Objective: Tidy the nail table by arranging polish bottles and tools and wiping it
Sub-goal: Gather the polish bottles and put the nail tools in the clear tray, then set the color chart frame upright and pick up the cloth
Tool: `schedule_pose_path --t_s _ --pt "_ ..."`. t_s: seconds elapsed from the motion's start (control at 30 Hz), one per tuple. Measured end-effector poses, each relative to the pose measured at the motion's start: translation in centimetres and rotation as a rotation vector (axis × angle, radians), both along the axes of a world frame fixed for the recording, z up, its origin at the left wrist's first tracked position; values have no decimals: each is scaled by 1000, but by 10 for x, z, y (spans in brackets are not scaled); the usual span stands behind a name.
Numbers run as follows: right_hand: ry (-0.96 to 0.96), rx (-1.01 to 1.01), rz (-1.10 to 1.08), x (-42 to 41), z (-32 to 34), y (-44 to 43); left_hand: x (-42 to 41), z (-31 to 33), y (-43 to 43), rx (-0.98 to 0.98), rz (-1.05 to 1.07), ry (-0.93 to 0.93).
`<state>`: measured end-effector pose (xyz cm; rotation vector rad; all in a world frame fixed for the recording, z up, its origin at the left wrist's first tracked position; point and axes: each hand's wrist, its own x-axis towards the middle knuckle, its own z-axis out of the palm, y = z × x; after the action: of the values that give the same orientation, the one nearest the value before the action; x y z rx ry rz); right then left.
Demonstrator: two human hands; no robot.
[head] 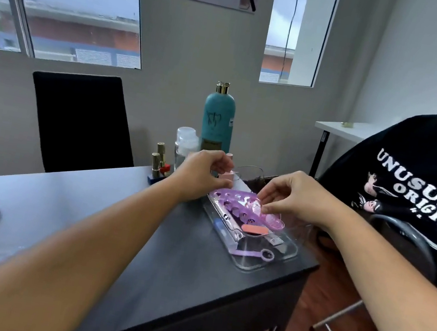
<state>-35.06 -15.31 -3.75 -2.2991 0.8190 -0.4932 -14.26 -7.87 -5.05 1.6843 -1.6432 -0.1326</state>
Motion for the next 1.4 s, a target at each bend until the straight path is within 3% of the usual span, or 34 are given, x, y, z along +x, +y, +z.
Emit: schedule_pose_path --t_s 0.27,0.6,0.9,1.23,1.4 --pt "-125 -66 9 13 11 24 17 10 44 -84 50 -16" --pt "-276 -95 197 93 20 97 76 10 162 -163 240 43" --pt "-300 -20 427 204 -5 170 151 1 305 -104 509 -4" --pt "-194 -15 436 322 -41 203 215 -17 400 -96 782 109" --pt "-206 -48 394 368 -55 204 269 -38 427 -158 1090 56"
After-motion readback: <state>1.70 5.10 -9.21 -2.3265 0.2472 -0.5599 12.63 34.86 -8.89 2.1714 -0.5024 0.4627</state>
